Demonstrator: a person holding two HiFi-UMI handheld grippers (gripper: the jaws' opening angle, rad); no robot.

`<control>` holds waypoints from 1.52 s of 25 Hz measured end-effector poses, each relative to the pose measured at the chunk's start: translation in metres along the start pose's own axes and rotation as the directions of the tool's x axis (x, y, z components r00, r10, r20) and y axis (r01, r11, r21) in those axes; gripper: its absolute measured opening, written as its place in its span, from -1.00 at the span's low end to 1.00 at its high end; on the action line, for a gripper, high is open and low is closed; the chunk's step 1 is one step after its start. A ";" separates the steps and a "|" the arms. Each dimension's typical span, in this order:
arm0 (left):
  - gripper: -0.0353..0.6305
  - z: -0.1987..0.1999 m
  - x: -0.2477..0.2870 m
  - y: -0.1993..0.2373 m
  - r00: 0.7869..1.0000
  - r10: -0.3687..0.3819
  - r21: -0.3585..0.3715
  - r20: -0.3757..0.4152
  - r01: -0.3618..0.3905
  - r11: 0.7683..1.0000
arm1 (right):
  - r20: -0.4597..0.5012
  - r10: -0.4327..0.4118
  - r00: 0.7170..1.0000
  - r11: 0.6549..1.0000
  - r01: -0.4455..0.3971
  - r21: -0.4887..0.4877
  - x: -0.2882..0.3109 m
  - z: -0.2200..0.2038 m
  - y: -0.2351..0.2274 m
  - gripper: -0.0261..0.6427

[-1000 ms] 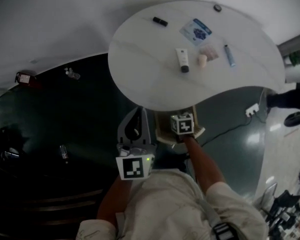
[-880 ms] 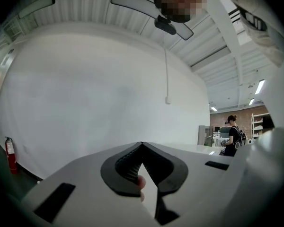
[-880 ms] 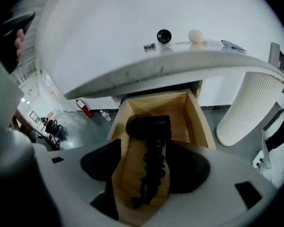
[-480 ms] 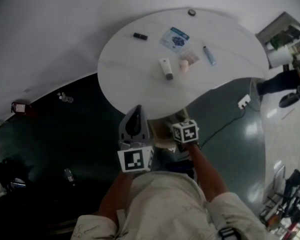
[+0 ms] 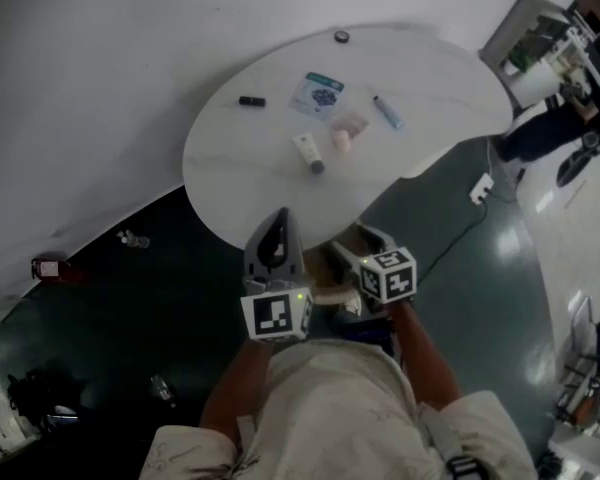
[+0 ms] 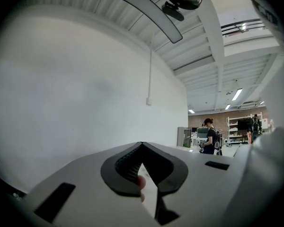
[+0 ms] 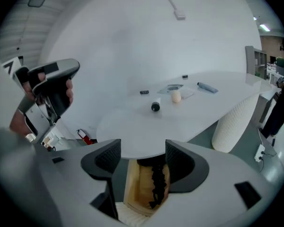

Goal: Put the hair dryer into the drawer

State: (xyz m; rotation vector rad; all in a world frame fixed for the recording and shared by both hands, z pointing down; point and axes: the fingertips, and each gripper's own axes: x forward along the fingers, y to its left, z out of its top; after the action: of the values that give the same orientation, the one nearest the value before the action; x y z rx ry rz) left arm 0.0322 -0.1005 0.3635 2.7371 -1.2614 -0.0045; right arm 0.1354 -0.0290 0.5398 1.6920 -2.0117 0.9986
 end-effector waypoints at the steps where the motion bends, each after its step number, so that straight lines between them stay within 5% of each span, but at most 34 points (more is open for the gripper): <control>1: -0.89 0.002 0.000 -0.002 1.000 -0.005 0.003 0.001 0.005 1.000 | 0.031 -0.005 0.999 1.000 0.005 0.005 -0.008 0.009 0.002 -0.07; 6: -0.89 0.010 0.000 -0.011 1.000 -0.026 0.018 0.003 0.025 1.000 | 0.231 -0.055 0.971 0.998 0.062 -0.020 -0.050 0.061 0.012 -0.07; 12: -0.89 0.018 -0.001 -0.018 0.998 -0.050 0.033 -0.026 0.051 0.998 | 0.456 -0.104 0.884 0.986 0.151 -0.069 -0.103 0.118 0.029 -0.07; 17: -0.89 0.031 -0.001 -0.033 0.997 -0.081 0.065 -0.009 0.081 0.995 | 0.550 -0.075 0.832 0.990 0.129 -0.060 -0.139 0.149 0.041 -0.07; 25: -0.89 0.055 -0.001 -0.039 0.996 -0.086 0.092 0.031 0.083 0.992 | 0.618 -0.117 0.777 0.955 0.259 -0.145 -0.160 0.173 0.047 -0.07; 30: -0.89 0.056 -0.002 -0.038 0.996 -0.078 0.084 0.034 0.075 0.994 | 0.631 -0.092 0.770 0.957 0.243 -0.157 -0.162 0.176 0.050 -0.20; 38: -0.89 0.049 0.000 -0.039 0.997 -0.079 0.088 0.023 0.076 0.993 | 0.641 -0.103 0.760 0.949 0.269 -0.166 -0.159 0.179 0.047 -0.71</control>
State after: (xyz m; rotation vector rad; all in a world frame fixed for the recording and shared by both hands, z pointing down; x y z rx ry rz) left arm 0.0591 -0.0815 0.3105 2.8677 -1.1881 0.0076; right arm 0.1623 -0.0349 0.2971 2.2172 -2.1452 0.0759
